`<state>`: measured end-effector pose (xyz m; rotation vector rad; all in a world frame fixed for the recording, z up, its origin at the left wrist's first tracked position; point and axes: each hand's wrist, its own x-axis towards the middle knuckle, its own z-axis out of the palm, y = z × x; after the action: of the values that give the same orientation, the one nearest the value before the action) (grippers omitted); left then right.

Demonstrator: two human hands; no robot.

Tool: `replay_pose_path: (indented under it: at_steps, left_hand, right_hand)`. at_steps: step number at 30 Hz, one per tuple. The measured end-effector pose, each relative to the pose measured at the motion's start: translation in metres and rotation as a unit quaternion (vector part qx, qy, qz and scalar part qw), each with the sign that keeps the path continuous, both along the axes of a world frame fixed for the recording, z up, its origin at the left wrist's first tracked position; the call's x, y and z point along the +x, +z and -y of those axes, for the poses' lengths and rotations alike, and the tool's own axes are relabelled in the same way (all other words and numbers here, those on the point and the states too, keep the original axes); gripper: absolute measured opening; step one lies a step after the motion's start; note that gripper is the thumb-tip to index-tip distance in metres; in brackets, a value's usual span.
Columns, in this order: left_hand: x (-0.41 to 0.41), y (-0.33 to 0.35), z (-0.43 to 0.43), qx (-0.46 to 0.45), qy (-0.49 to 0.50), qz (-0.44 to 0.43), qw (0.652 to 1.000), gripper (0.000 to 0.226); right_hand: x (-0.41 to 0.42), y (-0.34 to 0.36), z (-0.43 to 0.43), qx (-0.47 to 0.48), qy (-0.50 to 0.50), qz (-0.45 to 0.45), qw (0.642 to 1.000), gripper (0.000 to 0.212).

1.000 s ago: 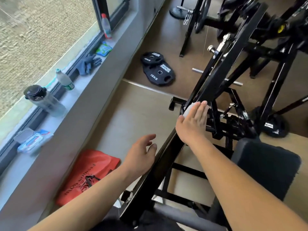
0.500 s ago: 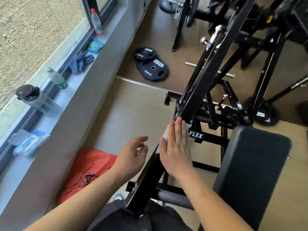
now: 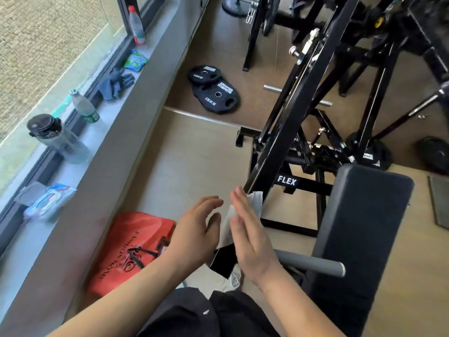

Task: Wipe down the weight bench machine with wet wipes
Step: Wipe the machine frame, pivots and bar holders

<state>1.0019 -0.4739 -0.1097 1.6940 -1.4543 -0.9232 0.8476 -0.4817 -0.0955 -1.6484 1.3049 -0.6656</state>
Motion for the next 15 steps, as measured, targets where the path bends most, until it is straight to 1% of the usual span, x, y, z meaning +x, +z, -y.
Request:
replay_pose_path:
  at_steps: [3,4,6,8,10,13,15]
  left_hand:
    - [-0.028,0.012,-0.006,-0.030,-0.075,-0.005,0.997,0.037]
    - [-0.040,0.016,-0.006,-0.033,-0.096,-0.002,0.995,0.037]
    - [-0.060,0.021,-0.001,-0.037,-0.109,0.030,0.993,0.038]
    - [-0.075,0.023,0.015,0.001,-0.092,0.076,0.993,0.045]
    - [-0.086,0.021,0.045,0.064,-0.058,0.110,0.990,0.039]
    - [-0.097,0.014,0.092,0.127,-0.031,0.134,0.982,0.034]
    - [-0.101,0.006,0.108,0.153,-0.057,0.123,0.979,0.039]
  right_hand:
    - [-0.010,0.015,0.003,0.038,-0.044,0.065,0.996,0.053]
    - [-0.014,0.019,0.005,0.033,-0.050,0.066,0.996,0.053]
    - [-0.026,0.021,0.010,0.010,-0.065,0.034,0.997,0.053]
    - [-0.040,0.018,0.020,-0.003,-0.076,-0.014,0.997,0.054]
    - [-0.053,0.016,0.032,0.007,-0.085,-0.036,0.996,0.052]
    - [-0.064,0.014,0.048,0.043,-0.086,-0.035,0.995,0.050]
    - [-0.070,0.011,0.055,0.059,-0.081,-0.026,0.995,0.049]
